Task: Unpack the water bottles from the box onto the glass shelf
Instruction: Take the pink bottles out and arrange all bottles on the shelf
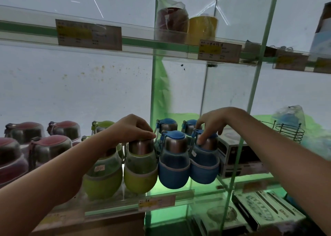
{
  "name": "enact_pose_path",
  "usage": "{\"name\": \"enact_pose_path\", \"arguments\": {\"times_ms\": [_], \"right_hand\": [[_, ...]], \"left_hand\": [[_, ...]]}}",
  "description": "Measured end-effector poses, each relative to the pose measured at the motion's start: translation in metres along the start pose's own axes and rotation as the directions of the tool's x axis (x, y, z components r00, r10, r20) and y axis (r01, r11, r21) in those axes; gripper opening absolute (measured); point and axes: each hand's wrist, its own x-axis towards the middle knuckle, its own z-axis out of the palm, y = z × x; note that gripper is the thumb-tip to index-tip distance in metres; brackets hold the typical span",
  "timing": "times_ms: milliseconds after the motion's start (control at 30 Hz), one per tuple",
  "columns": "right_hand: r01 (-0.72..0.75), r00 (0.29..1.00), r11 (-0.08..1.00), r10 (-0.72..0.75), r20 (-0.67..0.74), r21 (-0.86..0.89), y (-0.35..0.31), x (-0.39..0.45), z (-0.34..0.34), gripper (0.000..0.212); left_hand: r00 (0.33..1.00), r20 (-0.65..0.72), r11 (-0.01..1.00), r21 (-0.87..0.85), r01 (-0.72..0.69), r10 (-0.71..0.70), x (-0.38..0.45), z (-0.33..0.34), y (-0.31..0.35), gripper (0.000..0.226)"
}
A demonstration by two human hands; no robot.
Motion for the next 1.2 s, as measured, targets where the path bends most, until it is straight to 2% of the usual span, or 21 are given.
{"name": "enact_pose_path", "arguments": {"times_ms": [100, 233, 400, 600, 700, 767, 833, 967, 1100, 1200], "right_hand": [[0.06, 0.997, 0.998, -0.061, -0.056, -0.024, -0.001, -0.002, 0.007, 0.073], [0.137, 0.987, 0.988, -0.143, -0.075, -0.071, 0.004, -0.012, 0.009, 0.056], [0.174, 0.98, 0.978, -0.182, -0.073, -0.112, 0.008, -0.014, 0.012, 0.05], [0.168, 0.978, 0.974, -0.184, -0.099, -0.149, 0.01, -0.013, 0.013, 0.055], [0.157, 0.981, 0.975, -0.173, -0.094, -0.155, 0.009, -0.013, 0.014, 0.055], [0.145, 0.983, 0.977, -0.16, -0.088, -0.156, 0.008, -0.014, 0.015, 0.058], [0.152, 0.98, 0.982, -0.165, -0.112, -0.115, 0.009, -0.017, 0.016, 0.067], [0.25, 0.942, 0.968, -0.248, -0.228, -0.022, 0.008, -0.025, 0.025, 0.078], [0.362, 0.899, 0.927, -0.318, -0.301, 0.102, -0.006, -0.027, 0.034, 0.076], [0.409, 0.88, 0.904, -0.356, -0.314, 0.121, -0.019, -0.022, 0.037, 0.066]], "left_hand": [[0.997, -0.021, 0.988, 0.139, -0.067, 0.071, 0.0, 0.006, 0.012, 0.046], [0.99, 0.015, 0.966, 0.216, -0.142, 0.142, 0.004, 0.018, 0.028, 0.056], [0.985, 0.042, 0.959, 0.228, -0.17, 0.164, 0.012, 0.022, 0.031, 0.053], [0.983, -0.029, 0.957, 0.236, -0.168, 0.18, 0.012, 0.026, 0.024, 0.043], [0.982, 0.084, 0.969, 0.167, -0.181, 0.169, 0.014, 0.025, 0.027, 0.052], [0.971, 0.165, 0.961, 0.189, -0.202, 0.172, 0.016, 0.024, 0.03, 0.06], [0.964, 0.177, 0.94, 0.242, -0.24, 0.2, 0.017, 0.025, 0.033, 0.054], [0.972, 0.106, 0.936, 0.266, -0.233, 0.212, 0.015, 0.031, 0.031, 0.049], [0.973, 0.052, 0.93, 0.284, -0.231, 0.226, 0.009, 0.033, 0.032, 0.049], [0.971, -0.002, 0.929, 0.293, -0.227, 0.238, 0.001, 0.029, 0.026, 0.058]]}}
